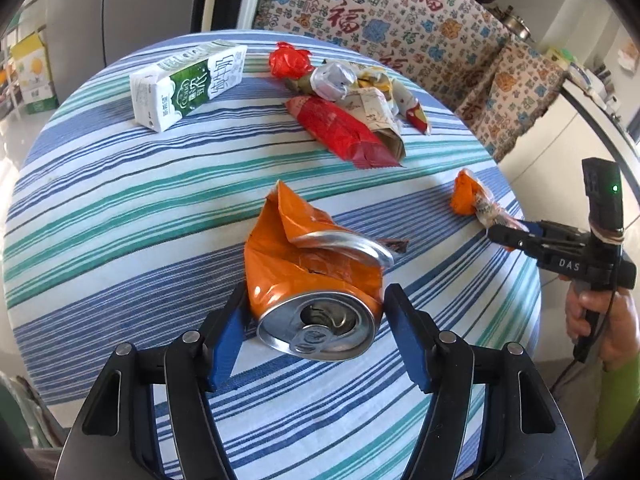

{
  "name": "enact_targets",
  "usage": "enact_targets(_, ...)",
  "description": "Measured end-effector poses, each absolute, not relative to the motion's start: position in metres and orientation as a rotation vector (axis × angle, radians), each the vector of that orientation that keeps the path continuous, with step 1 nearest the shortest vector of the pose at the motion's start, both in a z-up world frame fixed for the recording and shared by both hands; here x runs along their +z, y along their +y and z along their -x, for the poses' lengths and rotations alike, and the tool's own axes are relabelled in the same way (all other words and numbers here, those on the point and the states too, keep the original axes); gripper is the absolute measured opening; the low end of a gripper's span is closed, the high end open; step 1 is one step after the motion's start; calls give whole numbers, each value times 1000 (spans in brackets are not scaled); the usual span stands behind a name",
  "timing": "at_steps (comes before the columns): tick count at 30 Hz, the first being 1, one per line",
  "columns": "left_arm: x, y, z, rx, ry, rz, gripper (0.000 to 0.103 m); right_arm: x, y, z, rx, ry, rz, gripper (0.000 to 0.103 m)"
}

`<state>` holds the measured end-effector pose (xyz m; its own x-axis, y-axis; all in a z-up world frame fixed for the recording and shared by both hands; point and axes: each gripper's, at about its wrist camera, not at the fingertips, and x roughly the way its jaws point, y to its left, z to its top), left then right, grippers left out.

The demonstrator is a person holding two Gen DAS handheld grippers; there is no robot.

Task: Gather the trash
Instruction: 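Grasp the orange-and-white wrapper with the right gripper while the left gripper holds the orange can, then carry the orange can and wrapper over the blue wastebasket with both grippers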

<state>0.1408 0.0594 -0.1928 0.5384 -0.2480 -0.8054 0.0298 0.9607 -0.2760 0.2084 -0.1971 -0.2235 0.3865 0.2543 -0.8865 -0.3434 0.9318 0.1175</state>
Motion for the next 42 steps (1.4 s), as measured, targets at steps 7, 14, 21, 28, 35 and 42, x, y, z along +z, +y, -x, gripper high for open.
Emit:
enact_targets(7,-189,70,-136,-177,977,281,74,-208,-181,-204,395,1074,246,72)
enact_targets(14,-190,75,-139,-184,976,316,65,-197,-158,-216,443,1038,355,72)
enact_targets(21,-178,67,-136,-160,927,275,60,-192,-171,-218,419,1060,264,14)
enact_targets(28,-165,57,-134,-143,875,226,59,-185,-195,-218,383,1056,153,0)
enact_targets(35,-162,60,-133,-137,863,247,59,-175,-207,-213,438,1014,125,64)
enact_targets(42,-159,52,-131,-152,857,240,59,-214,-187,-228,470,1113,275,71)
